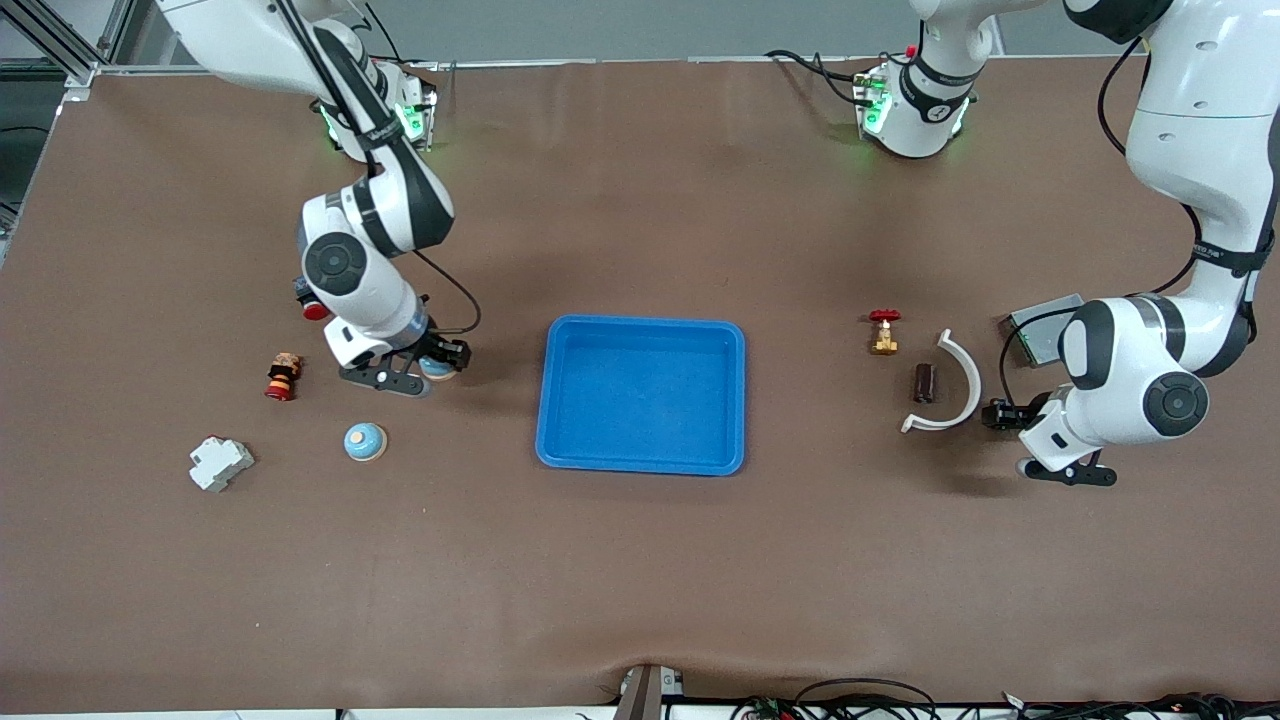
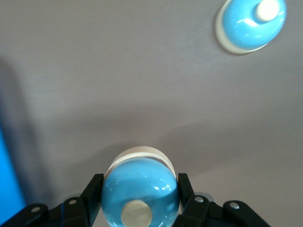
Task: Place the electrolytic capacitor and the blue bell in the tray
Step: 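Put the bell in the tray while the left gripper grasps a capacitor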
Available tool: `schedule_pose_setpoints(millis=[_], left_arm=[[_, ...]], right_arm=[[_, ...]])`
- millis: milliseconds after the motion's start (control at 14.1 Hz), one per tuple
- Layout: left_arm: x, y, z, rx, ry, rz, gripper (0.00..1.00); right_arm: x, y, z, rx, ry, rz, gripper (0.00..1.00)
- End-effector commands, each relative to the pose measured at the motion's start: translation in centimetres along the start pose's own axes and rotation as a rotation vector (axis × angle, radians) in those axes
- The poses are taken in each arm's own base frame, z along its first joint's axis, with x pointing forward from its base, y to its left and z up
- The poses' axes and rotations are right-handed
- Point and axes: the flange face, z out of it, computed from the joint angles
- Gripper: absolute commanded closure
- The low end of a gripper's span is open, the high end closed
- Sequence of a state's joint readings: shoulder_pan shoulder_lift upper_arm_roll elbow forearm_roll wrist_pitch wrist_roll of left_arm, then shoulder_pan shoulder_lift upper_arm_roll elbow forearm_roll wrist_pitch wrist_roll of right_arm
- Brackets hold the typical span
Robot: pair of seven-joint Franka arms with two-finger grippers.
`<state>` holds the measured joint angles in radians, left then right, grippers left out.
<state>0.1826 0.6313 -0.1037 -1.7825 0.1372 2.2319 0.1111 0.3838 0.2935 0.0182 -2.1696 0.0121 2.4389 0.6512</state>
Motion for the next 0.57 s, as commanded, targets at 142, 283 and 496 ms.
schedule_pose_setpoints(millis=[142,283,496], left_arm=[[0.1,0.6,-0.1,0.018,0.008,-0.014,0.59],[0.1,0.6,-0.1,0.018,0.008,-0.014,0.59],[0.2,0.8,0.3,0.017,0.003,-0.011,0.46]], right_arm=[[-1.4,-6.4,-3.1,0.012,0.029,0.105,1.00],[-1.4,-7.8,-2.1,0.015,0.026,0.140,1.00],[-1.8,-10.7,-1.0,0.021,0.026,0.178,1.00]])
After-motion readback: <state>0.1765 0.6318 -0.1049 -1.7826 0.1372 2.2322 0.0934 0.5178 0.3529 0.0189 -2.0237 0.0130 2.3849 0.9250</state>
